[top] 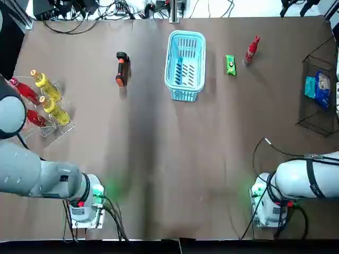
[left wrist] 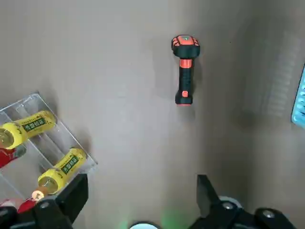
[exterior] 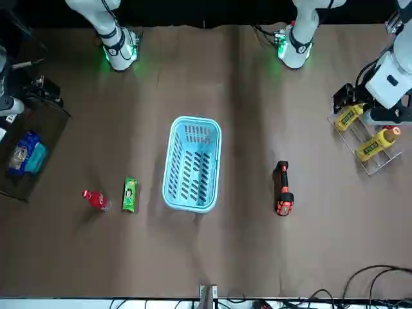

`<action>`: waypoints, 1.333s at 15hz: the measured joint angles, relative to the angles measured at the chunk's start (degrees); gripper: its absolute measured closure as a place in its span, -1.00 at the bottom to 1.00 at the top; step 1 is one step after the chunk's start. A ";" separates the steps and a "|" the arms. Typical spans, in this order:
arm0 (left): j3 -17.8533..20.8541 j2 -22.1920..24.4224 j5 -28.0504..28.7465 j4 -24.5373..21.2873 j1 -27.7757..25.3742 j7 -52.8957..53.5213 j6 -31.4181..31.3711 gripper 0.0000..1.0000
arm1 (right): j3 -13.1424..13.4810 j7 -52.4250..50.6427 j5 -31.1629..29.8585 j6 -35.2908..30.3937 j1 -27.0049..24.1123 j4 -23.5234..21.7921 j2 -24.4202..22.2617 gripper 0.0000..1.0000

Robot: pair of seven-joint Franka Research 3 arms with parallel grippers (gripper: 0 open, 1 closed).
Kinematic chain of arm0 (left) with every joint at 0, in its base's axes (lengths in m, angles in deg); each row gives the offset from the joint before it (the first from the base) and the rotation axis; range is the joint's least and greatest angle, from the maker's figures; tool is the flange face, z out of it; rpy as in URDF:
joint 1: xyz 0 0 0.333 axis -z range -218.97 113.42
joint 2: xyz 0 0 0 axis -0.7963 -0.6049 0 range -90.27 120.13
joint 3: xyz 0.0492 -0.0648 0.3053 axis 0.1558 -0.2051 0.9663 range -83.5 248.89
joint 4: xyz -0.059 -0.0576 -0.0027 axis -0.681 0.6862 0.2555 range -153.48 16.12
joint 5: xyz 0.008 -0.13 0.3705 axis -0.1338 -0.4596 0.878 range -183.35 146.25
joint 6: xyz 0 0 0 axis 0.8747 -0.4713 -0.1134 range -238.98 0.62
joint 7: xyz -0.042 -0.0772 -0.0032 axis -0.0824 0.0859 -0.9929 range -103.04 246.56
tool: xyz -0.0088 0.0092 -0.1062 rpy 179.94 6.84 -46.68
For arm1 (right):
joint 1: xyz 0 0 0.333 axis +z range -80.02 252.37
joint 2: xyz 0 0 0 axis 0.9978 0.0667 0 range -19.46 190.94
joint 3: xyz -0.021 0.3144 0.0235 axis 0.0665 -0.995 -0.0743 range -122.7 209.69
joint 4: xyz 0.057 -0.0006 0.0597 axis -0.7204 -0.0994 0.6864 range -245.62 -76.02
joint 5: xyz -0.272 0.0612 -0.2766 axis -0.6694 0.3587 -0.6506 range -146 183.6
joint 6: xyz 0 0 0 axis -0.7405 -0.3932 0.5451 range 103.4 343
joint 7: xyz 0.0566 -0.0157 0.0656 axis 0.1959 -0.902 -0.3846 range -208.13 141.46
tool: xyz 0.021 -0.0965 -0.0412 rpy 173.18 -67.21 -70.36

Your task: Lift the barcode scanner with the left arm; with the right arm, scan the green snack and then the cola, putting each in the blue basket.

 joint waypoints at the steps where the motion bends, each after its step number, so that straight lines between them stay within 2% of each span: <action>1: 0.00 -0.08 0.00 0.00 -0.10 0.00 -0.04 -1.00 | 0.02 0.00 0.00 0.06 0.00 0.00 0.00 -1.00; 6: -0.06 -0.38 -0.07 0.00 0.12 0.02 -0.26 -1.00 | 0.05 0.00 0.00 0.17 0.00 0.00 0.00 -1.00; 9: -0.06 -2.67 -0.08 -0.29 0.08 0.24 -5.03 -1.00 | 0.01 -0.03 0.00 0.19 0.00 0.00 0.04 -1.00; 15: -0.12 -13.50 -0.07 -1.22 0.76 0.66 -17.89 -1.00 | -0.37 -0.08 0.20 0.24 0.09 -0.18 2.32 -1.00; 18: -0.13 -20.17 -0.06 -1.60 2.32 0.48 -21.57 -1.00 | -0.53 -0.08 2.36 1.29 0.40 -0.95 6.93 -1.00; 20: -0.14 -24.79 0.22 -1.97 4.05 -0.81 -25.70 -1.00 | -0.60 -0.08 5.21 5.17 1.35 -1.23 11.04 -1.00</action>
